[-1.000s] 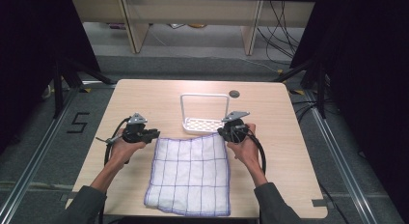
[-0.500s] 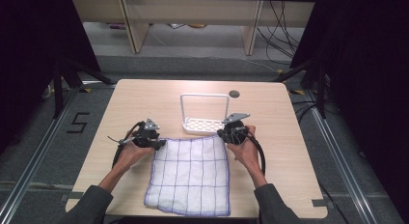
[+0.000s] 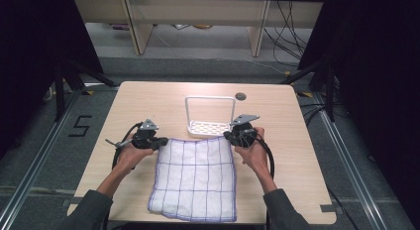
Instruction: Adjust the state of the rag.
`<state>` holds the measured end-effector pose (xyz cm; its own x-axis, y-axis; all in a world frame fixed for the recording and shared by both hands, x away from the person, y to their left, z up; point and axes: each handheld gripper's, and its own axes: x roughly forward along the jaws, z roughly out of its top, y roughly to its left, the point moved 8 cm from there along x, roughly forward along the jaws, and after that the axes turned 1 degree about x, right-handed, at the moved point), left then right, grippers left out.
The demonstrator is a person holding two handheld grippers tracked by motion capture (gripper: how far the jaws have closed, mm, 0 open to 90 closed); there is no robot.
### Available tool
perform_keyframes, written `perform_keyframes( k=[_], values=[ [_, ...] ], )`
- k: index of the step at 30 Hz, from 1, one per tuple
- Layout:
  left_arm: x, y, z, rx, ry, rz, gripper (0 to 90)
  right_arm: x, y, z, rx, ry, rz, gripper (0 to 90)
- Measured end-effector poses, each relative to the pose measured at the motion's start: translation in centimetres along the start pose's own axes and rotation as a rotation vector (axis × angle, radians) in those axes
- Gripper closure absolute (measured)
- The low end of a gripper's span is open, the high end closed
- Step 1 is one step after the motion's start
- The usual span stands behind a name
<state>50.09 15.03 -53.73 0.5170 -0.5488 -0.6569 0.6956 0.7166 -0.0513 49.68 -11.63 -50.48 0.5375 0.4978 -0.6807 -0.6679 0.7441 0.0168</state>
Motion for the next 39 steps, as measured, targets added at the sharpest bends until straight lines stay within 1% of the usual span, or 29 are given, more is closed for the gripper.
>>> perform_keyframes(
  k=[1,2,3,5,7,8,9,10,12,13,16,18,20,21,22,23,24,25,26,27,29,30,31,33,34,36,37,38,39],
  values=[
    [-0.4,0.0,0.4,0.001,-0.016,0.003,87.0,-0.2,-0.2,0.3,-0.015,-0.019,0.0,89.2],
    [-0.8,0.0,0.8,0.005,-0.027,0.0,87.0,-0.6,-0.1,0.5,0.002,-0.022,-0.002,89.2],
    [-1.1,-0.1,1.1,0.001,-0.041,0.004,87.0,-0.9,-0.1,0.8,0.003,-0.029,0.007,89.2],
    [-1.9,-0.2,2.1,0.011,-0.066,-0.009,87.0,-1.6,-0.1,1.4,-0.012,-0.047,0.005,89.2],
    [-2.7,-0.3,3.0,0.02,-0.094,-0.002,87.0,-2.1,0.0,2.0,-0.019,-0.062,0.002,89.2],
    [-3.1,-0.4,3.5,0.02,-0.113,-0.008,87.0,-2.5,0.0,2.3,-0.022,-0.064,0.004,89.2],
    [-3.5,-0.6,4.0,0.009,-0.135,-0.014,87.0,-2.8,-0.1,2.7,-0.033,-0.084,-0.006,89.2],
    [-3.9,-0.8,4.3,0.007,-0.159,-0.009,87.0,-3.1,0.1,3.0,-0.045,-0.09,0.0,89.2],
    [-4.5,-1.3,4.5,0.017,-0.172,-0.03,87.0,-3.8,0.5,3.4,-0.055,-0.102,0.0,89.2],
    [-4.8,-1.5,4.4,0.021,-0.166,-0.034,87.0,-4.1,0.6,3.5,-0.072,-0.109,0.003,89.2],
    [-6.0,-3.0,3.7,0.04,-0.184,-0.066,87.0,-5.0,1.3,3.3,-0.1,-0.124,0.008,89.2],
    [-6.8,-3.8,2.8,0.064,-0.182,-0.076,87.0,-5.7,2.0,2.6,-0.11,-0.123,0.017,89.2],
    [-7.6,-4.5,1.7,0.071,-0.182,-0.087,87.0,-6.3,2.6,1.9,-0.116,-0.132,0.028,89.2],
    [-7.8,-4.8,1.3,0.071,-0.188,-0.095,87.0,-6.7,3.0,1.3,-0.11,-0.13,0.037,89.2],
    [-8.2,-5.2,0.6,0.074,-0.179,-0.098,87.0,-6.9,3.2,1.0,-0.104,-0.134,0.042,89.2],
    [-8.4,-5.5,0.2,0.073,-0.184,-0.102,87.0,-7.3,3.6,0.4,-0.112,-0.127,0.055,89.2],
    [-8.6,-5.9,-0.3,0.079,-0.185,-0.109,87.0,-7.6,3.9,0.0,-0.109,-0.126,0.054,89.2],
    [-8.8,-6.1,-0.8,0.088,-0.177,-0.113,87.0,-7.9,4.1,-0.4,-0.124,-0.13,0.054,89.2],
    [-8.9,-6.4,-1.3,0.086,-0.176,-0.117,87.0,-8.0,4.4,-0.8,-0.134,-0.132,0.058,89.2],
    [-9.0,-6.5,-1.6,0.085,-0.177,-0.12,87.0,-8.3,4.6,-1.2,-0.131,-0.127,0.055,89.2],
    [-9.4,-6.9,-2.6,0.077,-0.179,-0.136,87.0,-8.7,5.3,-2.2,-0.133,-0.121,0.071,89.2],
    [-9.4,-7.2,-2.9,0.064,-0.186,-0.142,87.0,-8.8,5.5,-2.5,-0.129,-0.116,0.077,89.2],
    [-9.6,-7.5,-3.4,0.079,-0.172,-0.147,87.0,-8.8,5.7,-2.9,-0.135,-0.115,0.08,89.2],
    [-9.7,-8.0,-4.4,0.08,-0.16,-0.15,87.0,-8.9,6.3,-3.7,-0.142,-0.109,0.096,89.2],
    [-9.7,-8.5,-5.0,0.091,-0.153,-0.163,87.0,-8.9,6.6,-4.1,-0.126,-0.101,0.102,89.2],
    [-9.6,-8.9,-5.8,0.1,-0.137,-0.159,86.9,-8.9,7.0,-4.8,-0.14,-0.105,0.112,89.2],
    [-9.5,-8.9,-6.2,0.121,-0.134,-0.155,86.9,-8.9,7.2,-5.1,-0.132,-0.1,0.12,89.2],
    [-9.3,-9.3,-6.6,0.097,-0.136,-0.169,86.8,-8.8,7.5,-5.5,-0.134,-0.099,0.124,89.2],
    [-9.1,-9.6,-7.0,0.099,-0.132,-0.177,86.8,-8.8,7.6,-5.8,-0.137,-0.092,0.124,89.2]
  ],
)
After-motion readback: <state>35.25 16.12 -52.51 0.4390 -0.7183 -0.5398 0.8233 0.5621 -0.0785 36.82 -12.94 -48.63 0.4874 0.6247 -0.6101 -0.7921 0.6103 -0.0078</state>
